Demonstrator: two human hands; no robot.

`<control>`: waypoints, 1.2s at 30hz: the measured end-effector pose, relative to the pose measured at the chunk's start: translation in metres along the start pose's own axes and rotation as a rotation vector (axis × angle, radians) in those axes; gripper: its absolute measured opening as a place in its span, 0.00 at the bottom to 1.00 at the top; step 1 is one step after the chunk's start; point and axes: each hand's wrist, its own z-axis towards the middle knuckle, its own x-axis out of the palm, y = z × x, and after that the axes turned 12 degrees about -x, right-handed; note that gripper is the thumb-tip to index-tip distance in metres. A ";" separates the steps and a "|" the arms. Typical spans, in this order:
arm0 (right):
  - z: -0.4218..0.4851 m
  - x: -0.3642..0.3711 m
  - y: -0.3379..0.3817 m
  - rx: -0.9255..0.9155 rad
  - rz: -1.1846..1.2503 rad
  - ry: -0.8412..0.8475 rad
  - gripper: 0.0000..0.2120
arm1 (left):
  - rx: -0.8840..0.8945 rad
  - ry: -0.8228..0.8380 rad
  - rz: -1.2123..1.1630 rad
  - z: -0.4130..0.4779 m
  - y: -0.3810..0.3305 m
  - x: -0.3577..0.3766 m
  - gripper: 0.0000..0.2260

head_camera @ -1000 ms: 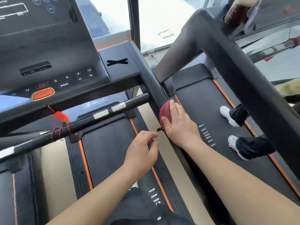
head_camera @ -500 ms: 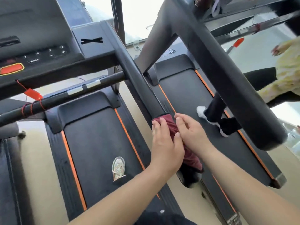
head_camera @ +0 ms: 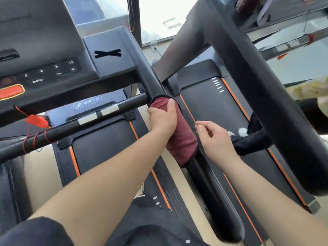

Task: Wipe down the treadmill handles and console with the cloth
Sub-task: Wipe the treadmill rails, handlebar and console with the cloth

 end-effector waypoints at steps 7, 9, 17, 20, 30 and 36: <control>0.006 0.005 0.001 0.037 -0.005 0.008 0.10 | -0.041 -0.031 -0.149 0.023 -0.009 -0.001 0.44; -0.005 0.000 -0.002 0.057 0.022 -0.006 0.10 | -0.018 -0.025 -0.231 0.021 0.001 0.002 0.44; -0.088 -0.045 -0.045 0.164 0.074 -0.095 0.08 | 0.404 -0.169 0.081 -0.067 0.088 0.046 0.43; -0.119 -0.059 -0.062 0.204 0.088 -0.134 0.11 | 0.522 -0.169 0.193 -0.104 0.135 0.066 0.41; -0.169 -0.075 -0.079 0.244 0.170 -0.201 0.13 | 1.584 0.077 0.868 -0.158 0.210 0.063 0.26; -0.166 -0.081 -0.073 0.186 0.143 -0.213 0.18 | 1.443 -0.039 1.035 -0.118 0.127 0.061 0.21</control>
